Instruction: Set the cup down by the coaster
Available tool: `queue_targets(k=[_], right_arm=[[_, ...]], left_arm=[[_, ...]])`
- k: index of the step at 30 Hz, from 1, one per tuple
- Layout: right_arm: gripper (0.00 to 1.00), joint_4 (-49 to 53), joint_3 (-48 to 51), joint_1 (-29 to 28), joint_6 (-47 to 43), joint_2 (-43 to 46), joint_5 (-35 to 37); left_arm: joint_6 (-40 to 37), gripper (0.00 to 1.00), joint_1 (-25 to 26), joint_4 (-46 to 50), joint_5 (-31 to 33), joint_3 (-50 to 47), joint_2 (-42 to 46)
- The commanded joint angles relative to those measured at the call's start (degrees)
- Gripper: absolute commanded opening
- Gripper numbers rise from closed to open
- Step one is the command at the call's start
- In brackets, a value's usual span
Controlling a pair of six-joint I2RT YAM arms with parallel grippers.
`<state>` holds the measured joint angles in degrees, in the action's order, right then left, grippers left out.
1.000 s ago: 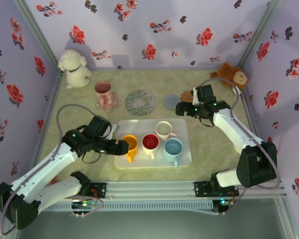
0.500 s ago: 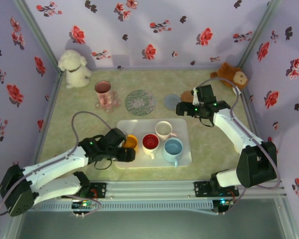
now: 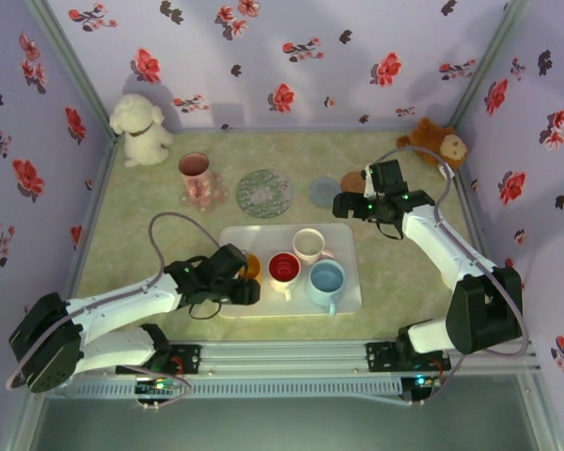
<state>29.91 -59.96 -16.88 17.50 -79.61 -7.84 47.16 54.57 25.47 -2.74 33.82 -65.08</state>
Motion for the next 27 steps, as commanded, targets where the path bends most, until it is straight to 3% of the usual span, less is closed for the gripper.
queue_targets(k=[1,8,17,27], right_arm=[[0.99,0.2,-0.2,-0.3,-0.5,0.2,1.1],[0.99,0.1,0.1,-0.4,-0.2,0.3,1.1],[0.99,0.0,0.0,-0.3,0.0,0.3,1.3],[0.99,-0.3,-0.4,-0.3,0.0,-0.5,1.3]], left_arm=[[1.3,0.52,0.5,0.0,1.0,-0.8,-0.1],[1.0,0.33,0.5,0.5,2.9,-0.3,0.3],[-1.4,0.00,0.5,3.7,4.7,2.0,0.2],[-8.2,0.00,0.0,13.4,12.1,11.5,1.2]])
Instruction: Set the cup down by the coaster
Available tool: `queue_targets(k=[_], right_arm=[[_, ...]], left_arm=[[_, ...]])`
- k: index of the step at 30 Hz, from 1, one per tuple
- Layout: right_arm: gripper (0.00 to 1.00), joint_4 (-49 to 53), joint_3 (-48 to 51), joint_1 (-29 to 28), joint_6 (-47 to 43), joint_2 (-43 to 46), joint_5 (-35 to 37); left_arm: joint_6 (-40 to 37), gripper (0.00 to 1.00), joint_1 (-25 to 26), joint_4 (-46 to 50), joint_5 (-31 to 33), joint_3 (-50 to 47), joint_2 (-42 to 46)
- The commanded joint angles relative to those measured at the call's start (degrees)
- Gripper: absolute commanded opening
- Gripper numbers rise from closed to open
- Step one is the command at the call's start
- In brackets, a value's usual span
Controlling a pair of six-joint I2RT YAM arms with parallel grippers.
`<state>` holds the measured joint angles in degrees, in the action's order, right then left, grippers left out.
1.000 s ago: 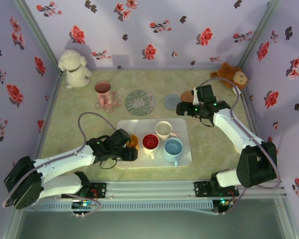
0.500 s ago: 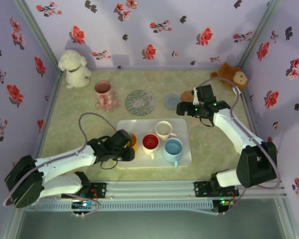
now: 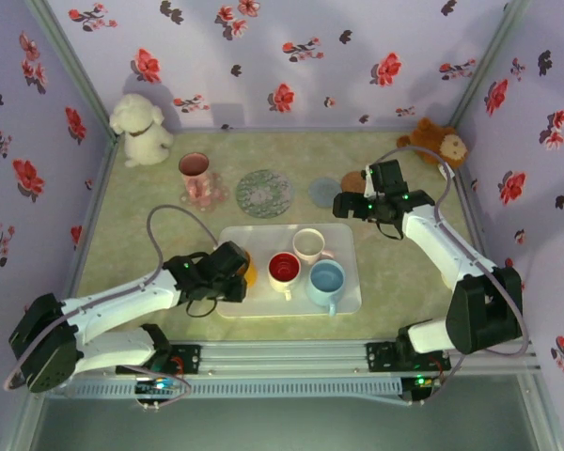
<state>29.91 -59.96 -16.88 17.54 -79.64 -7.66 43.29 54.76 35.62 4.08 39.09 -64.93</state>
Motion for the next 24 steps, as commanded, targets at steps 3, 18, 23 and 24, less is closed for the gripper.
queue_targets(k=[3,18,23,24], right_arm=[[0.99,-0.3,-0.7,-0.3,-0.1,-1.0,1.2],[0.99,-0.7,-3.7,-0.3,-1.3,-3.9,2.1],[0.99,0.2,-4.4,-0.1,-2.1,-5.2,3.0],[0.99,0.5,-4.6,-0.1,-2.3,-5.5,3.3]], left_arm=[[-7.2,0.00,-1.7,3.7,6.6,10.4,1.2],[-31.7,0.00,-18.6,-0.1,-3.9,32.9,-15.4],[-37.9,0.00,-20.9,-2.1,-6.3,40.1,-25.3],[-39.0,0.00,-21.1,-2.3,-6.7,41.9,-27.6]])
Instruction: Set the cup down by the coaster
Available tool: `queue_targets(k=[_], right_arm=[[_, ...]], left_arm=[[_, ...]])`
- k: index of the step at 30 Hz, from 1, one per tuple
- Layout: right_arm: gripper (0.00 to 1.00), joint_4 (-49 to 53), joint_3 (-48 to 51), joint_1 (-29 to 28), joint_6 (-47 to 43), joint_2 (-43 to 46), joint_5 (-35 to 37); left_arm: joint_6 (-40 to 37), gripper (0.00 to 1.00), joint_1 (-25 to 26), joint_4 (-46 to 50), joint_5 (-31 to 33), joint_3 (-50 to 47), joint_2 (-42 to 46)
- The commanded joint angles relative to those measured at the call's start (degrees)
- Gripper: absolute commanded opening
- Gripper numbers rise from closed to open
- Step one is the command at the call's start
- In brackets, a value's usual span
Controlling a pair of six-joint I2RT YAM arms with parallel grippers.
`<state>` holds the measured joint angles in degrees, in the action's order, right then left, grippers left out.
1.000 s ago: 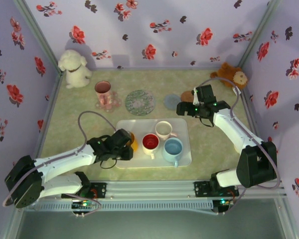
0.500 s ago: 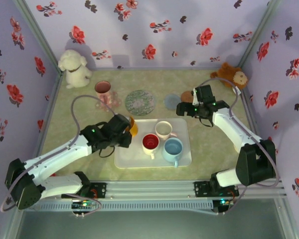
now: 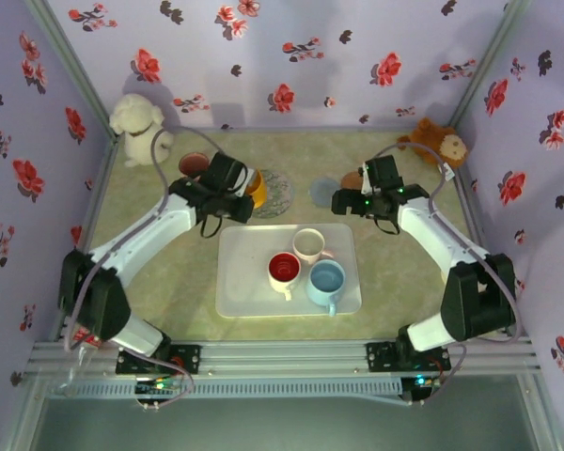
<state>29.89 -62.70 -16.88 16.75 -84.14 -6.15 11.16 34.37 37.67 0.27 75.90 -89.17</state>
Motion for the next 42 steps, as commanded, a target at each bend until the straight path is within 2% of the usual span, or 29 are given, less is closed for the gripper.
queue_targets(k=[1,12,21,32,37,42], right_arm=[[0.99,0.6,-1.9,-0.1,-1.6,-1.1,2.1],[0.99,1.4,-2.6,1.4,-2.2,-2.4,3.4],[0.99,1.4,-2.4,1.7,-2.3,-3.3,3.5],[0.99,1.4,-2.3,1.7,-2.1,-3.5,2.8],[0.99,2.0,-2.3,1.8,-2.3,-3.1,3.0],[0.99,2.2,-2.6,1.8,-2.2,-3.5,3.0]], left_arm=[[-7.8,0.00,-0.9,-4.6,-2.8,6.6,-5.3],[-13.5,0.00,-2.6,-9.5,-1.9,17.9,-23.4],[-13.7,0.00,-4.7,-9.4,-1.3,21.5,-30.2],[-14.6,0.00,-5.4,-10.0,-1.6,21.9,-34.1],[-14.0,0.12,-5.7,-10.5,-2.5,20.7,-34.7],[-14.1,0.31,-5.7,-9.6,-2.5,20.2,-34.0]])
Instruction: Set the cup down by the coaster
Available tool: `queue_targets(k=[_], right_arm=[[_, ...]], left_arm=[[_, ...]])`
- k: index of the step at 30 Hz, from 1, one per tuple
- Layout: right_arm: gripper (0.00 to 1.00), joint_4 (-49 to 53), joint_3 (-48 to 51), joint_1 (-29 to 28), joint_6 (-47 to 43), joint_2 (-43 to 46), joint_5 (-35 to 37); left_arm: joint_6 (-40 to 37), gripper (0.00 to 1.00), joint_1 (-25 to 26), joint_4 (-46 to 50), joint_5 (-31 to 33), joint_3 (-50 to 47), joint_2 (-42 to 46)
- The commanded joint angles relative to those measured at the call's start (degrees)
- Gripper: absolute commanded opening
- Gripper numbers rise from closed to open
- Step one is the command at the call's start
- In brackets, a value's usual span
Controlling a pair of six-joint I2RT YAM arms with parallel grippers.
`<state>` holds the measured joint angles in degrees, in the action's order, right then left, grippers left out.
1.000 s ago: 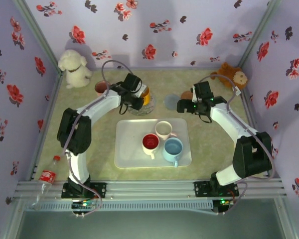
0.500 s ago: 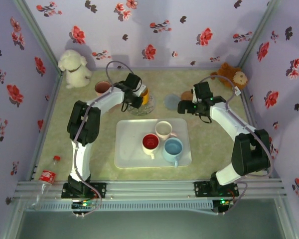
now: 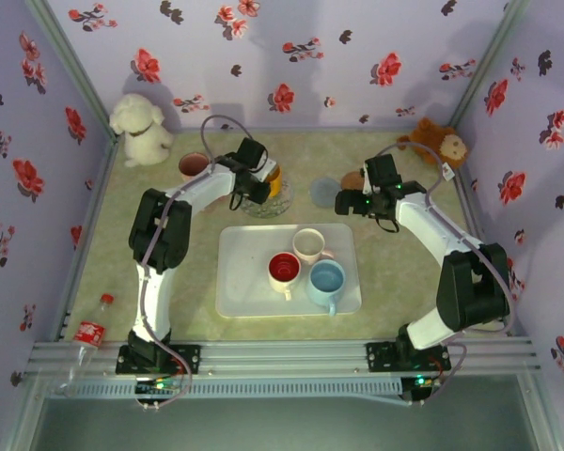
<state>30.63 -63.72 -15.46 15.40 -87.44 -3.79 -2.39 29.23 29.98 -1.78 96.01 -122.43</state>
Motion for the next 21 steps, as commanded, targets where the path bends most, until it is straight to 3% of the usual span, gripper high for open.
queue_targets(k=[1,17,21], right_arm=[[0.99,1.5,-1.8,0.3,-0.8,-0.3,0.6],[0.99,1.5,-2.5,0.3,-2.0,-1.5,-0.3],[0.99,1.8,-2.5,0.3,-2.7,-1.6,-1.0]], left_arm=[[-0.6,0.37,-0.6,-1.7,-0.4,0.0,-0.5],[3.3,0.99,-0.6,-0.8,3.3,-0.3,4.4],[3.8,0.99,-0.6,-1.3,4.2,-0.6,6.1]])
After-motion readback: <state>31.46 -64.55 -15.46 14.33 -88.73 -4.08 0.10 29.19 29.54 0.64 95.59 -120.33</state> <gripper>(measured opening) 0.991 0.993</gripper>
